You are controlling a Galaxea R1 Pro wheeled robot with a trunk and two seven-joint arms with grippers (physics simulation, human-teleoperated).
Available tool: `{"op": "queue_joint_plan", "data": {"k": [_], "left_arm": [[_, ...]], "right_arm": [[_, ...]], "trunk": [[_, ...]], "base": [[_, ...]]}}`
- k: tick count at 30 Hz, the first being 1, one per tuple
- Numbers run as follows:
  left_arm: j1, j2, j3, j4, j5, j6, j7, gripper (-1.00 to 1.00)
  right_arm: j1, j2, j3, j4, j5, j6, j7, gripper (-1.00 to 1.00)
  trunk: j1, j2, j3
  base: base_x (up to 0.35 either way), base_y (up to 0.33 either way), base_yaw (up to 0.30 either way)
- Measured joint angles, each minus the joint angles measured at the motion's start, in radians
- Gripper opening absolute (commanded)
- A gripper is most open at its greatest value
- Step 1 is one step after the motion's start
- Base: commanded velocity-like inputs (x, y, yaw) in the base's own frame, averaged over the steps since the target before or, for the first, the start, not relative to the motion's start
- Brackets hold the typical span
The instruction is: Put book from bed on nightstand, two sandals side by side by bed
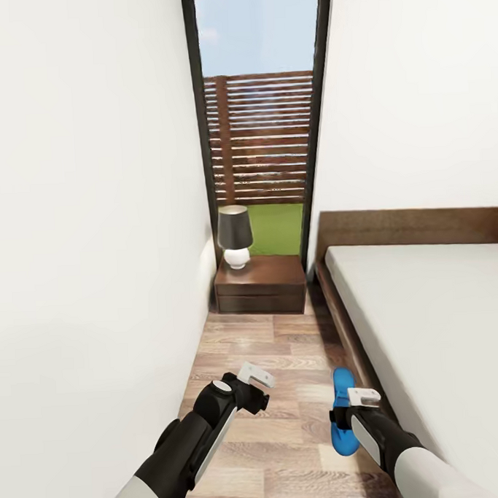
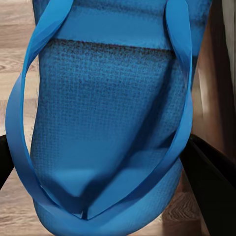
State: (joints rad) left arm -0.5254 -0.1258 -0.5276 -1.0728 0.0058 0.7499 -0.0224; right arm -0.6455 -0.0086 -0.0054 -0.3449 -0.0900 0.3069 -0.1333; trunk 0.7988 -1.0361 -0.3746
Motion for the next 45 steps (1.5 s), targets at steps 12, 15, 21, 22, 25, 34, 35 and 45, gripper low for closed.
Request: {"op": "queue_joint_plan", "data": {"k": [12,15,21,22,25,34,35,45], "left_arm": [[0.000,0.000,0.000,0.000,0.000,0.000,0.000,1.00],[0.000,0.000,0.001,0.000,0.000,0.000,0.000,1.00],[0.000,0.000,0.001,0.000,0.000,0.000,0.000,1.00],[0.000,0.000,0.001,0.000,0.000,0.000,0.000,1.00],[0.000,0.000,0.001,0.000,0.000,0.000,0.000,1.00],[0.000,0.000,0.001,0.000,0.000,0.000,0.000,1.00],[0.000,0.000,0.001,0.000,0.000,0.000,0.000,1.00],[0.000,0.000,0.001,0.000,0.000,0.000,0.000,1.00]], "right_arm": [[0.000,0.003,0.001,0.001,0.001,0.000,0.000,-1.00],[0.000,0.004,0.001,0.002,0.001,0.000,0.000,-1.00],[0.000,0.004,0.002,0.003,0.001,-0.001,0.000,-1.00],[0.000,0.004,0.002,0.003,0.001,-0.001,0.000,-1.00],[0.000,0.005,0.002,0.004,0.001,-0.001,0.000,-1.00],[0.000,0.007,0.004,0.005,0.001,-0.001,-0.002,-1.00],[0.000,0.007,0.004,0.005,0.001,-0.001,-0.002,-1.00],[0.000,0.008,0.005,0.008,0.002,-0.001,-0.006,-1.00]], "trunk": [[-0.038,0.070,0.018],[-0.050,0.091,0.025],[-0.073,0.133,0.041],[-0.077,0.140,0.044],[-0.088,0.161,0.053],[-0.123,0.224,0.087],[-0.127,0.231,0.091],[-0.165,0.301,0.129]], "base": [[0.000,0.000,-0.150],[0.000,0.000,-0.044],[0.000,0.000,-0.012],[0.000,0.000,-0.004],[0.000,0.000,-0.002],[0.000,0.000,0.000],[0.000,0.000,0.000],[0.000,0.000,0.000]]}}
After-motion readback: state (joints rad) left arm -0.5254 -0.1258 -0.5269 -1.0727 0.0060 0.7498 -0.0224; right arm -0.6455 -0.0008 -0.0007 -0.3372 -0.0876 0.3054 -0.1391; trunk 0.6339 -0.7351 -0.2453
